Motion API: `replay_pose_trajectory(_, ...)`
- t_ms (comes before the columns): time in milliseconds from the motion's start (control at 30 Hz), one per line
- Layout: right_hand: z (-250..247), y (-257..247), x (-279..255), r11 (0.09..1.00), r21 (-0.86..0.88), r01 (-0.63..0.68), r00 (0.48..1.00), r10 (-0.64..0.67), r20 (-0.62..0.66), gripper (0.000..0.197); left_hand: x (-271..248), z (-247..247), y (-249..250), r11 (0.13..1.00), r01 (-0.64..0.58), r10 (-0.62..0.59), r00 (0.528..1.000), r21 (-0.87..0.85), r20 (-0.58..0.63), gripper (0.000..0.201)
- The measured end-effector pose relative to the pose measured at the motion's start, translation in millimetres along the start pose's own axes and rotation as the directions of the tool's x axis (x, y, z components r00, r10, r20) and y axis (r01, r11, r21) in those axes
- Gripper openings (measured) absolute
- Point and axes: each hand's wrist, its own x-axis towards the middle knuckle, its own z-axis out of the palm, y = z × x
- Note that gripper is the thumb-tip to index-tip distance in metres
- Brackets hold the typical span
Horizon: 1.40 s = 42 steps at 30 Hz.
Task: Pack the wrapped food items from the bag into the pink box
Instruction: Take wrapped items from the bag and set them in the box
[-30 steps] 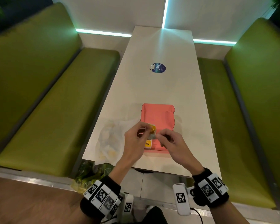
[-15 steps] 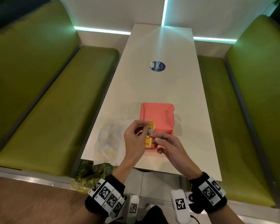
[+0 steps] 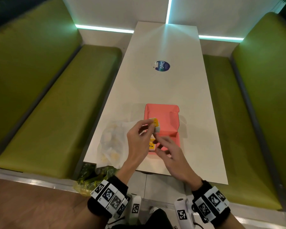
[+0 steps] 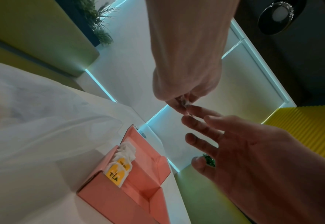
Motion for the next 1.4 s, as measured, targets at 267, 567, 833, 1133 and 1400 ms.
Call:
replay_pose_trajectory(267, -23, -10, 13, 0.994, -0.1, 0.042, 0.955, -0.069, -0.288, 0.022, 0, -9, -4, 1.0, 0.018, -0.019, 0.991, 0.008, 0.133, 0.016)
replay_pose_trajectory(567, -30, -19, 39, 0.971, -0.237, 0.007, 0.992, -0.037, -0.122, 0.006, -9, -15, -9, 0.998, 0.049, -0.061, 0.945, 0.044, 0.321, 0.022)
replay_pose_trajectory(833, -26, 3, 41, 0.933, -0.36, 0.004, 1.0, -0.006, -0.005, 0.01, -13, -31, -29, 0.979, 0.082, -0.13, 0.957, 0.188, 0.258, 0.024)
replay_pose_trajectory(1133, -4, 53, 56, 0.871, -0.484, -0.082, 0.981, 0.158, 0.117, 0.008, -24, -46, -51, 0.879, -0.021, -0.116, 0.96, 0.475, 0.257, 0.021)
replay_pose_trajectory(1400, 9, 73, 72, 0.86, -0.486, -0.157, 0.957, 0.253, 0.14, 0.019, -32, -38, -68, 0.509, -0.431, -0.171, 0.798, 0.745, 0.578, 0.03)
